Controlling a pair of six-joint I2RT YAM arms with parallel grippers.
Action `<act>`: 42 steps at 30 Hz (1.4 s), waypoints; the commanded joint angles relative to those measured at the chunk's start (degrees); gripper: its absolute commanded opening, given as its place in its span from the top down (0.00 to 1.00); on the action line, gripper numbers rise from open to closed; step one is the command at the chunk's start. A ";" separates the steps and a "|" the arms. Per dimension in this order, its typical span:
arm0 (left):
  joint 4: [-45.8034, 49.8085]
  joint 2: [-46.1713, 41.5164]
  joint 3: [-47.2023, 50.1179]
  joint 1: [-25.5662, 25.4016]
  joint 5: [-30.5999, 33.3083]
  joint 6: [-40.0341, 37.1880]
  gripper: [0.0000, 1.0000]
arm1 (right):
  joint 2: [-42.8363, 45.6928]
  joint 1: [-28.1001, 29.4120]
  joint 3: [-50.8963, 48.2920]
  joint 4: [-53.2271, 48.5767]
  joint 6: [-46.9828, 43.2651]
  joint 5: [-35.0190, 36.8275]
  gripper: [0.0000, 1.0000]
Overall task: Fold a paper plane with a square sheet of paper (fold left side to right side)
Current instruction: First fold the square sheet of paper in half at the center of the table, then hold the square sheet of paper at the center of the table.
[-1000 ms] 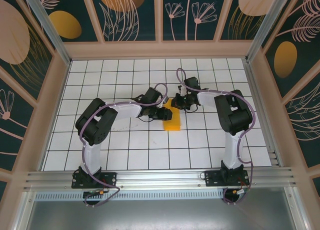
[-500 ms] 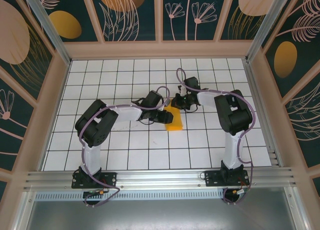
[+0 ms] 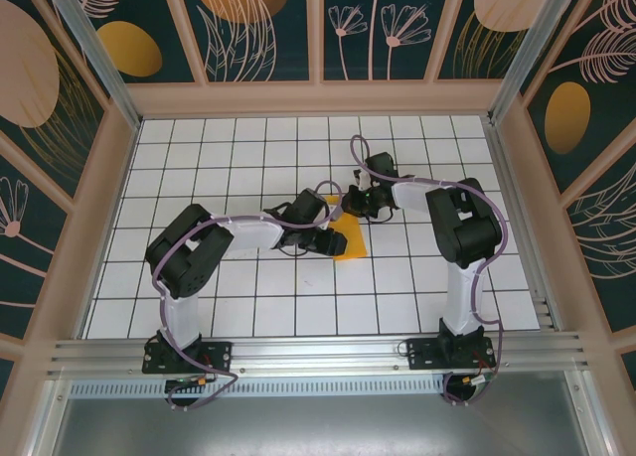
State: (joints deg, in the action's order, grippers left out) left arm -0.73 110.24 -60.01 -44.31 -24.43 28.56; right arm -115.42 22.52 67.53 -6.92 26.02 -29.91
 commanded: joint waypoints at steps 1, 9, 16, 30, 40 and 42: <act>4.04 -1.32 2.91 -2.11 -1.58 1.36 0.60 | -2.57 0.06 -0.55 -4.53 0.35 4.42 0.95; 2.68 -2.70 5.32 -5.22 -1.62 3.49 0.59 | -2.57 0.07 -0.82 -4.16 0.52 4.20 0.95; -0.23 -5.41 9.56 -5.72 -2.50 5.80 0.59 | -2.56 0.21 -1.04 -3.91 0.53 3.89 0.95; -0.15 -8.35 2.14 1.48 -4.10 5.55 0.56 | -1.16 0.36 -1.69 -3.55 0.94 3.63 0.95; -1.44 2.83 -4.42 2.34 -4.48 5.55 0.57 | -0.72 0.79 -1.79 -3.29 1.14 3.32 0.95; -2.03 3.14 -3.96 2.37 -4.49 6.22 0.57 | -0.53 0.88 -1.80 -3.11 1.14 3.27 0.95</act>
State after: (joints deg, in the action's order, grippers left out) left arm -1.74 112.66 -62.61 -41.93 -28.08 34.35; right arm -115.35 22.72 67.46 -6.92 26.48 -30.02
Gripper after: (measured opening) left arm 0.428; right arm 0.065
